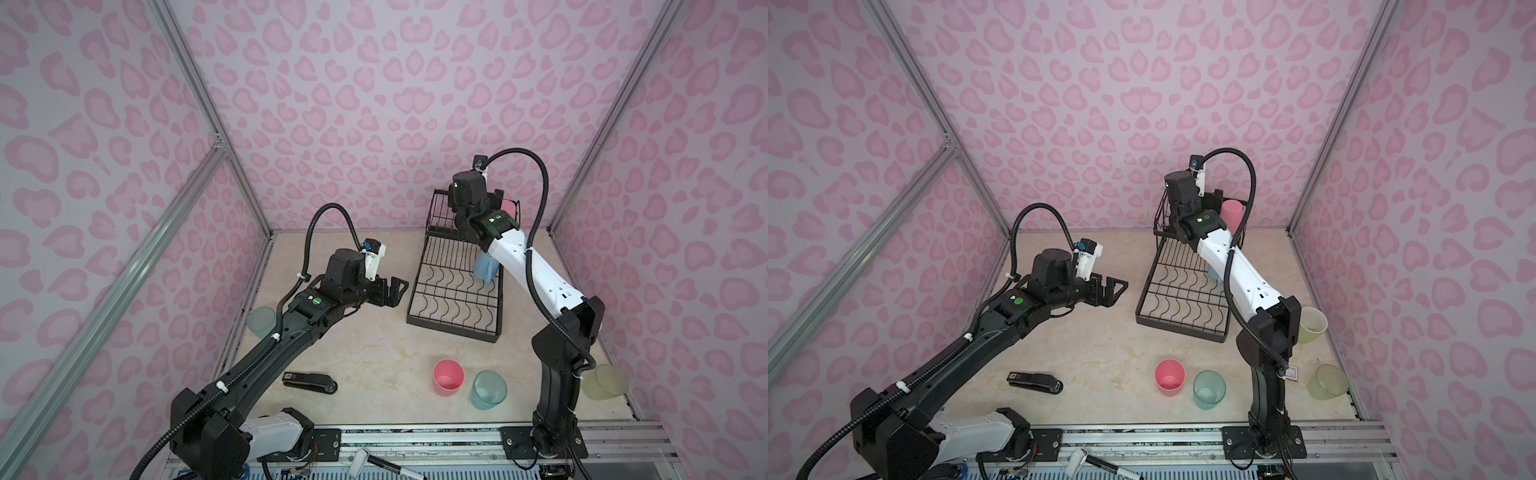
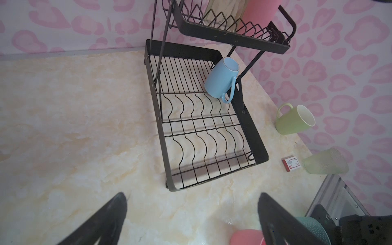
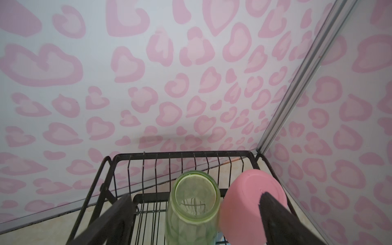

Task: Load cups into a dish rack
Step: Place the cup upside down at the dish rack, then pick up the cup from the middle-left of the table.

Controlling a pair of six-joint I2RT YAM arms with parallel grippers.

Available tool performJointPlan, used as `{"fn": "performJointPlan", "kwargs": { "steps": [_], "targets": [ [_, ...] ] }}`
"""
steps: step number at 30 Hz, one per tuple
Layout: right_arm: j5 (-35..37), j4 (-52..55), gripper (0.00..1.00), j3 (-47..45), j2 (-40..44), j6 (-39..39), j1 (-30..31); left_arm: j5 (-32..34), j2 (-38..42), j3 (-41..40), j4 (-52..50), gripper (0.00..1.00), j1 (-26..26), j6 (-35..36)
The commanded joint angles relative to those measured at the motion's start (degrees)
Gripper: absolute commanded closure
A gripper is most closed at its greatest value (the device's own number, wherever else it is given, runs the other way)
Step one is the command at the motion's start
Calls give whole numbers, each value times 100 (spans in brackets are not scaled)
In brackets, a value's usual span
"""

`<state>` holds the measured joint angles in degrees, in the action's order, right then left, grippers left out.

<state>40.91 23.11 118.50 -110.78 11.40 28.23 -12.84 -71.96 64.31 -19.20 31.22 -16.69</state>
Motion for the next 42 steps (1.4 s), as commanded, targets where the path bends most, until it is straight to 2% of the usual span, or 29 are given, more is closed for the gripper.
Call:
{"fn": "performJointPlan", "kwargs": {
  "steps": [1,15,19,22,26,33,42],
  "targets": [
    [89,-375,7,-367,355,-245,58,108,-15,-15,142,2,-28,51],
    [-189,-804,2,-2404,2274,-480,209,368,112,4,98,2,-329,103],
    [-365,-1003,1,-3053,2746,-545,282,587,124,35,24,2,-410,146],
    [-689,-1307,1,-3698,3117,-692,392,994,117,86,-81,2,-433,208],
    [-1445,-1741,1,-4547,3616,-926,618,1654,-2,511,-653,2,-450,140],
    [-2043,-2318,5,-5703,4144,-1006,1087,2834,-55,1218,-1823,1,-557,58],
    [-2838,-3730,7,-7010,4304,-1450,2028,3723,-134,1894,-3695,2,-1221,-328]
  ]
}}
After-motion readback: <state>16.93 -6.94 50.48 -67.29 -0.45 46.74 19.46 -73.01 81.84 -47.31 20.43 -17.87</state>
